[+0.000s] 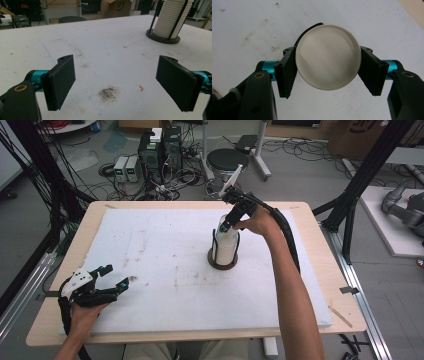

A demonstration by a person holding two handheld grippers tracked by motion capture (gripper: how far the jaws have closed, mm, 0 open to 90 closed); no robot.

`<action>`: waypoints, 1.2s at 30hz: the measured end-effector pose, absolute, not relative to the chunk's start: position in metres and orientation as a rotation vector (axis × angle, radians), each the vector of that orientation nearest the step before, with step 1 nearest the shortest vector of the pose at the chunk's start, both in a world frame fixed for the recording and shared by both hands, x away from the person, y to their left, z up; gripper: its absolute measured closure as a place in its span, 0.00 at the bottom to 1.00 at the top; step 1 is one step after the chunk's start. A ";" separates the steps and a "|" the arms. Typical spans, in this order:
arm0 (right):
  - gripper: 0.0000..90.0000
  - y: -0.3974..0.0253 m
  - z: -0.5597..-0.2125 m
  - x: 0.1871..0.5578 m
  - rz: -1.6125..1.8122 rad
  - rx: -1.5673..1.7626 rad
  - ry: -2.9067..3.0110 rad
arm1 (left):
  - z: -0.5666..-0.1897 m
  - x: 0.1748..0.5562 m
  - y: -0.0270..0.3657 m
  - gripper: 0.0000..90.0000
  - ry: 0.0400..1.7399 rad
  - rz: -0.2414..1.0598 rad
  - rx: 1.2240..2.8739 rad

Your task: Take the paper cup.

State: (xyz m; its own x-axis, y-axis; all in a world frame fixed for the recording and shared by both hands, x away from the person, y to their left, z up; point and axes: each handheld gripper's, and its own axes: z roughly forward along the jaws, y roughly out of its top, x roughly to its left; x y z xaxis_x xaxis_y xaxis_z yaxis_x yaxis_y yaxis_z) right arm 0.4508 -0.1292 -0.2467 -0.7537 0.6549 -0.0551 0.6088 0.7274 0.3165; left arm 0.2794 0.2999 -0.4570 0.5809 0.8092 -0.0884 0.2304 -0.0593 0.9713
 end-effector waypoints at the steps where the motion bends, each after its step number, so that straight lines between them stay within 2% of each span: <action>1: 0.40 -0.129 -0.247 0.451 0.421 1.020 2.766 | -0.457 0.279 0.300 0.18 0.894 0.596 1.601; 25: 0.42 -0.127 -0.235 0.447 0.425 0.969 2.758 | -0.457 0.280 0.300 0.18 0.896 0.593 1.607; 36: 0.42 -0.133 -0.211 0.440 0.479 0.977 2.716 | -0.457 0.280 0.299 0.18 0.896 0.595 1.608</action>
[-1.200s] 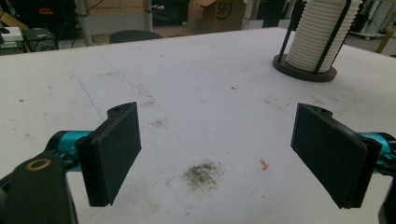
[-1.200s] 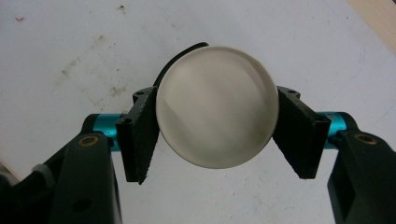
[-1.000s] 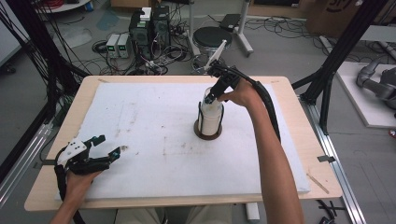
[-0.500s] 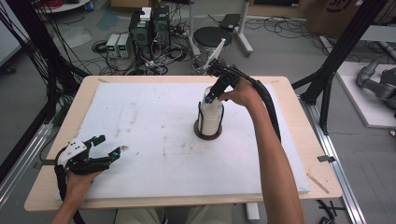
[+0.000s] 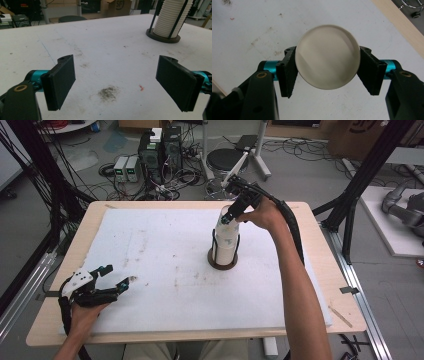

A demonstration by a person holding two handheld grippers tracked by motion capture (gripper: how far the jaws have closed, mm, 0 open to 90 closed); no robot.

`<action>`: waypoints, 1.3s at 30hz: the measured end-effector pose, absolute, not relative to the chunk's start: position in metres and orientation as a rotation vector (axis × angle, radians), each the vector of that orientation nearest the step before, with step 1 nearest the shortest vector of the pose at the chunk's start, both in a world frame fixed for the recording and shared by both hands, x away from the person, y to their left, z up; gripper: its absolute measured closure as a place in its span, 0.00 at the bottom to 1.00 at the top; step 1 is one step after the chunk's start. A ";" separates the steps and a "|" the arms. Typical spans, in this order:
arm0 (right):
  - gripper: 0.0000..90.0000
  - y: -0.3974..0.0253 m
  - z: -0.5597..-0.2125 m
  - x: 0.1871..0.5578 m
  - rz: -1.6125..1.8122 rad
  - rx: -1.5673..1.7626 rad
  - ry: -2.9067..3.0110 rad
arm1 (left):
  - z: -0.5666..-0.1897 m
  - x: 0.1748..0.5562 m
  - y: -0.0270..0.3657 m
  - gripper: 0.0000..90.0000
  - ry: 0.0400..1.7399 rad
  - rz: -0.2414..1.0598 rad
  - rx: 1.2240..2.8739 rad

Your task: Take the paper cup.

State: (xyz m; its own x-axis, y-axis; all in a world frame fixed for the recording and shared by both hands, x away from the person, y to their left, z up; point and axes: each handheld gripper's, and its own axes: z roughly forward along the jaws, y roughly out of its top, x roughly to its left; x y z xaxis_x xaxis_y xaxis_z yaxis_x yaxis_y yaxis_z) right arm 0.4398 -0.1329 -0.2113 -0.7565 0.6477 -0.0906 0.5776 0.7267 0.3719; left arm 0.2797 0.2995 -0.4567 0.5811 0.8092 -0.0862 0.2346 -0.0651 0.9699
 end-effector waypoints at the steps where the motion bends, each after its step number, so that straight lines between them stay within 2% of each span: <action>1: 0.42 -0.133 -0.211 0.440 0.479 0.977 2.716 | -0.457 0.280 0.299 0.18 0.896 0.595 1.608; 18: 0.42 -0.137 -0.173 0.427 0.526 0.947 2.656 | -0.457 0.280 0.300 0.18 0.892 0.594 1.615; 39: 0.42 -0.140 -0.158 0.415 0.609 0.902 2.645 | -0.457 0.280 0.299 0.18 0.892 0.591 1.614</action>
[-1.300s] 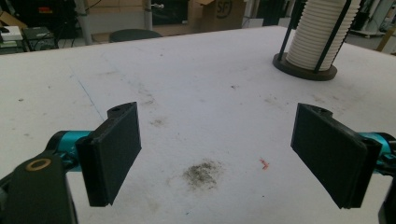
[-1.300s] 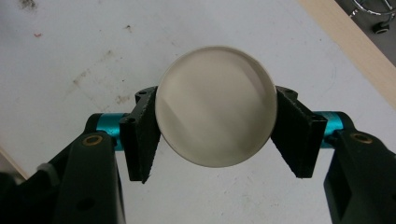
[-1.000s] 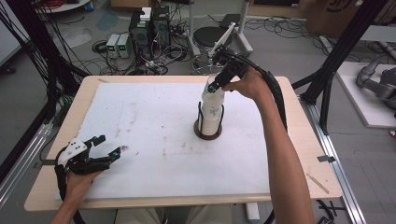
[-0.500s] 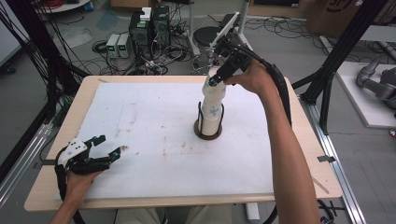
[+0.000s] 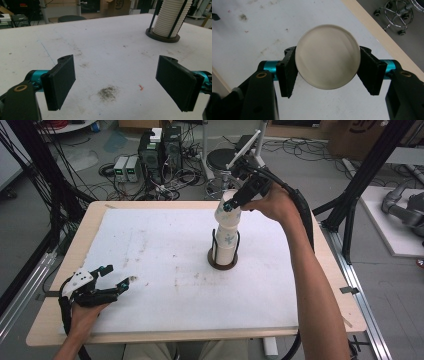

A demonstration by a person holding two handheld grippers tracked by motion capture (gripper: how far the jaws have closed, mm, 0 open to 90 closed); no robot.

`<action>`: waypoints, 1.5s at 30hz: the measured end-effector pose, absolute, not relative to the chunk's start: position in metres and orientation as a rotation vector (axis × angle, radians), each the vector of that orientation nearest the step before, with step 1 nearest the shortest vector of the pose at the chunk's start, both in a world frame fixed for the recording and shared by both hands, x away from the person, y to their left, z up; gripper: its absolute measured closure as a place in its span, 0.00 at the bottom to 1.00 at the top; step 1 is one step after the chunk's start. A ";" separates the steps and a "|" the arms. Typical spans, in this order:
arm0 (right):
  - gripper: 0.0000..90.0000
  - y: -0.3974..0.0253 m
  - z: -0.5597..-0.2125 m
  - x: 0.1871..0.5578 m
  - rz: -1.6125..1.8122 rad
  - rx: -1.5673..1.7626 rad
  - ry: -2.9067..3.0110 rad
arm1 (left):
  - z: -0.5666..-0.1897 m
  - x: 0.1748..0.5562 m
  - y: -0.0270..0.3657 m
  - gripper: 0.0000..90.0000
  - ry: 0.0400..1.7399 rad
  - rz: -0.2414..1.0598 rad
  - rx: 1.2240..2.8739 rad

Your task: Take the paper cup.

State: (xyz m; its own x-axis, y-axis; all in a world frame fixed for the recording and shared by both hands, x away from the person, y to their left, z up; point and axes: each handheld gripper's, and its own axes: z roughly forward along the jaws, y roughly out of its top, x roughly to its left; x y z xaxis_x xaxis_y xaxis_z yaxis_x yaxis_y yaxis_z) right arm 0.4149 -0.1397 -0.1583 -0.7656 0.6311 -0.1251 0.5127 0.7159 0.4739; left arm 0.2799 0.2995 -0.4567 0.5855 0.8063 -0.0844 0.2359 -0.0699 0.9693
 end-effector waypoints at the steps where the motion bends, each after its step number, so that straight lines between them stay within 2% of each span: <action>1: 0.42 -0.142 -0.157 0.411 0.646 0.876 2.644 | -0.457 0.280 0.300 0.18 0.893 0.591 1.614; 16: 0.42 -0.168 -0.167 0.372 0.896 0.764 2.603 | -0.457 0.280 0.300 0.18 0.891 0.590 1.608; 25: 0.42 -0.180 -0.201 0.348 1.113 0.701 2.593 | -0.457 0.279 0.300 0.18 0.884 0.598 1.607; 36: 0.42 -0.181 -0.230 0.332 1.257 0.603 2.559 | -0.457 0.279 0.300 0.18 0.888 0.594 1.603; 45: 0.42 -0.186 -0.266 0.319 1.405 0.572 2.520 | -0.457 0.279 0.300 0.18 0.888 0.595 1.602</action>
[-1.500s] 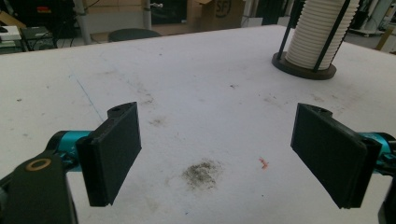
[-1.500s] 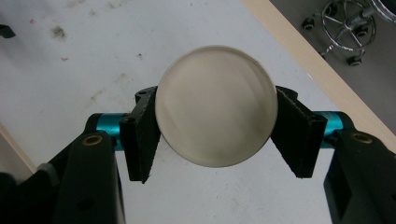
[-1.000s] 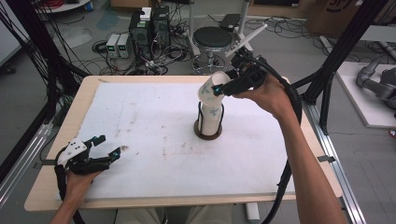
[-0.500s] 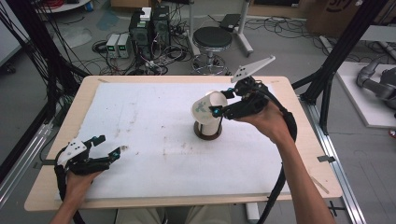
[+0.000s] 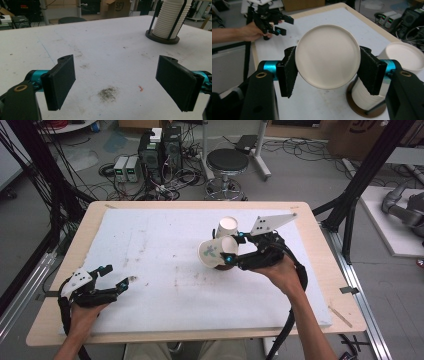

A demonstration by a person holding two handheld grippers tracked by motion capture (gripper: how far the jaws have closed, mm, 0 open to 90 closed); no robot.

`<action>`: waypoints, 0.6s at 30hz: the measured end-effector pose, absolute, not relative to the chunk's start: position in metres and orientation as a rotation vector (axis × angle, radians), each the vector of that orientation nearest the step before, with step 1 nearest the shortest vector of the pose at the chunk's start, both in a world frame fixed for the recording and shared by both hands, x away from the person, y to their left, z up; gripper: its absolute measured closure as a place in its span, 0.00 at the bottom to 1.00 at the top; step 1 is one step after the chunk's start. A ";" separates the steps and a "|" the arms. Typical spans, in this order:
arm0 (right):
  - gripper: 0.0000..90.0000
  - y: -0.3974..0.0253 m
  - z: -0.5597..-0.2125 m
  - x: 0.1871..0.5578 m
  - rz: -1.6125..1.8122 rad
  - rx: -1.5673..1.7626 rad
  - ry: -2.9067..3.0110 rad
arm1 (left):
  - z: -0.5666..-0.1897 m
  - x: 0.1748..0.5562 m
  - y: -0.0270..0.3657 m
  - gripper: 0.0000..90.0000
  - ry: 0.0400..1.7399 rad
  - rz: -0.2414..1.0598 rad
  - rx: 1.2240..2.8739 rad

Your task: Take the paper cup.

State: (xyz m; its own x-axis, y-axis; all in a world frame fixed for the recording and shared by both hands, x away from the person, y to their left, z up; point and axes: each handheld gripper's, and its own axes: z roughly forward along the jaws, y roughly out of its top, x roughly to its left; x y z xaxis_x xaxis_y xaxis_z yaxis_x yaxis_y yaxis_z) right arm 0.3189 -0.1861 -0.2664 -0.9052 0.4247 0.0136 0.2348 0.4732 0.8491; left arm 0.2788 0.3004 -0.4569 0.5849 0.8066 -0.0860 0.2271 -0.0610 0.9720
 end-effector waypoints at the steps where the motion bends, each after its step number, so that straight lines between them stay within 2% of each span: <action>1: 0.42 -0.186 -0.266 0.319 1.405 0.572 2.520 | -0.457 0.279 0.300 0.18 0.888 0.595 1.602; 18: 0.42 -0.177 -0.315 0.310 1.601 0.508 2.475 | -0.457 0.279 0.301 0.18 0.888 0.588 1.592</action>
State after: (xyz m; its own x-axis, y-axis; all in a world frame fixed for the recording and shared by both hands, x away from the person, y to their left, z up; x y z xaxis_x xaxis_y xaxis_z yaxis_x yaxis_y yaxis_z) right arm 0.3103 -0.1767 -0.3148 -0.9313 0.3596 0.0572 0.1997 0.3729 0.9061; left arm 0.2789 0.3012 -0.4571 0.5862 0.8045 -0.0955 0.2268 -0.0498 0.9727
